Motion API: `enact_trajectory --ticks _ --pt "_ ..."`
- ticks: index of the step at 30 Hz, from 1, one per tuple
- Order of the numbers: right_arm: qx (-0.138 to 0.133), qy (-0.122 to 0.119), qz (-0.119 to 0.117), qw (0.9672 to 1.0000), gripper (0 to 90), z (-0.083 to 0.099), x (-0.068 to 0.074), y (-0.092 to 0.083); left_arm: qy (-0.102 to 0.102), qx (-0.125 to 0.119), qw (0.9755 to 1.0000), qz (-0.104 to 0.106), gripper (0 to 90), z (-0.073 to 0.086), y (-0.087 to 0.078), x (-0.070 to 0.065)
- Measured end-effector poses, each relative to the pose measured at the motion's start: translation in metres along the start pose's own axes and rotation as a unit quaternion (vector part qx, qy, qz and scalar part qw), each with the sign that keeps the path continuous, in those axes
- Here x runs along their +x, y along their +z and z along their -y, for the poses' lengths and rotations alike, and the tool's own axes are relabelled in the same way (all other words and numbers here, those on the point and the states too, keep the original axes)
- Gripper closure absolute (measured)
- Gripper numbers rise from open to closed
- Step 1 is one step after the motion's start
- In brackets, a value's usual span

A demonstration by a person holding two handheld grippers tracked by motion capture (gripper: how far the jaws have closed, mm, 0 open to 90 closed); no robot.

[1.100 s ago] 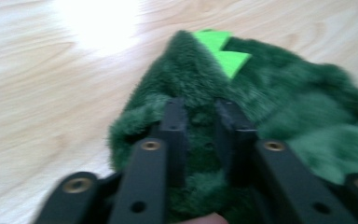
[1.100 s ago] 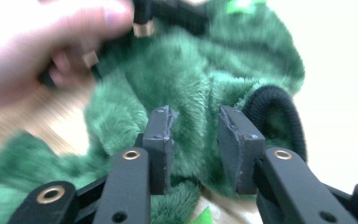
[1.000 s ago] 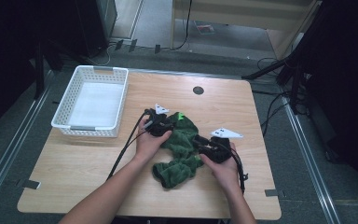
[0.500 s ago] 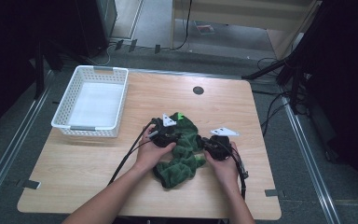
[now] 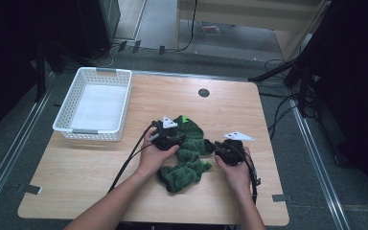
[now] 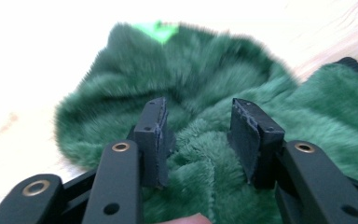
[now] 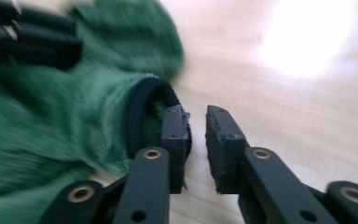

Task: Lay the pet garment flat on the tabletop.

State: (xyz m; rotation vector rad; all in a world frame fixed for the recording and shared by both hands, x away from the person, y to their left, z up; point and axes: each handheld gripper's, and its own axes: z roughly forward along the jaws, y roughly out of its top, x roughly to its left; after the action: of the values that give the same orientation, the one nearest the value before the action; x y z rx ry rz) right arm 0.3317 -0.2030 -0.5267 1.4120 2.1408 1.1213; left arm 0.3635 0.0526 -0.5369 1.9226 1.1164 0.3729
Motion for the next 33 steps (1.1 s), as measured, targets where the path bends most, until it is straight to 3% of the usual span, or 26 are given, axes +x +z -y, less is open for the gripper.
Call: enact_trajectory --ticks 1,2,5,7,9,11,14,16,19,20,22,23,25,26,27,29,30,33 --pt "-0.045 0.002 -0.012 0.9989 75.9 -0.01 0.003 -0.015 -0.007 -0.016 0.9998 0.0 59.3 -0.001 -0.009 0.003" --pt "-0.065 -0.002 -0.018 0.9977 76.1 -0.017 0.005 -0.021 -0.006 -0.016 0.9999 0.002 62.1 -0.002 -0.011 0.004" --pt "-0.076 -0.02 -0.024 0.9966 76.8 -0.04 0.018 -0.022 0.005 -0.006 0.9998 0.018 71.1 -0.001 -0.011 0.001" --pt "-0.066 -0.027 -0.023 0.9972 76.4 -0.047 0.022 -0.015 0.009 -0.002 0.9997 0.021 71.7 0.0 -0.01 -0.003" --pt "-0.026 -0.041 -0.013 0.9987 73.8 -0.058 0.025 0.006 0.022 0.012 0.9992 0.031 71.3 0.003 -0.007 -0.009" --pt "0.012 -0.021 -0.002 0.9997 68.8 -0.063 0.021 0.031 0.029 0.027 0.9986 0.036 70.7 0.006 -0.003 -0.013" --pt "0.052 -0.006 0.003 0.9986 63.2 -0.061 0.015 0.06 0.02 0.042 0.998 0.043 69.9 0.013 0.0 -0.012" --pt "0.077 -0.017 -0.003 0.9969 72.4 -0.059 0.018 0.076 0.014 0.04 0.9981 0.044 68.0 0.013 -0.001 -0.01" --pt "0.08 -0.017 -0.008 0.9966 84.2 -0.058 0.019 0.083 0.023 0.035 0.9984 0.036 66.1 0.012 -0.002 -0.013" --pt "0.074 -0.014 -0.014 0.997 87.4 -0.059 0.019 0.086 0.031 0.036 0.9983 0.033 65.7 0.012 -0.002 -0.015" --pt "0.009 -0.022 -0.03 0.9993 89.6 -0.071 0.02 0.083 0.043 0.04 0.9978 0.032 64.8 0.011 0.001 -0.018" --pt "-0.02 -0.022 -0.046 0.9985 89.5 -0.075 0.021 0.08 0.043 0.04 0.9978 0.032 64.7 0.011 0.001 -0.018" --pt "-0.035 -0.023 -0.055 0.9976 89.3 -0.078 0.021 0.077 0.041 0.043 0.9977 0.033 64.4 0.01 0.003 -0.017" --pt "-0.033 -0.026 -0.046 0.9981 88.5 -0.081 0.022 0.076 0.036 0.041 0.998 0.034 63.9 0.01 0.003 -0.016" --pt "-0.016 -0.035 -0.029 0.9988 85.7 -0.081 0.023 0.077 0.038 0.04 0.998 0.033 62.9 0.009 0.001 -0.015" --pt "0.015 -0.042 -0.011 0.9989 71.5 -0.079 0.021 0.079 0.039 0.029 0.9984 0.03 60.1 0.008 -0.004 -0.015" --pt "-0.008 -0.036 -0.024 0.9991 64.0 -0.078 0.018 0.068 0.037 0.007 0.9989 0.027 58.6 0.006 -0.014 -0.012" --pt "-0.048 -0.024 -0.043 0.9976 62.0 -0.078 0.019 0.049 0.027 -0.015 0.9993 0.019 58.9 0.005 -0.024 -0.006"
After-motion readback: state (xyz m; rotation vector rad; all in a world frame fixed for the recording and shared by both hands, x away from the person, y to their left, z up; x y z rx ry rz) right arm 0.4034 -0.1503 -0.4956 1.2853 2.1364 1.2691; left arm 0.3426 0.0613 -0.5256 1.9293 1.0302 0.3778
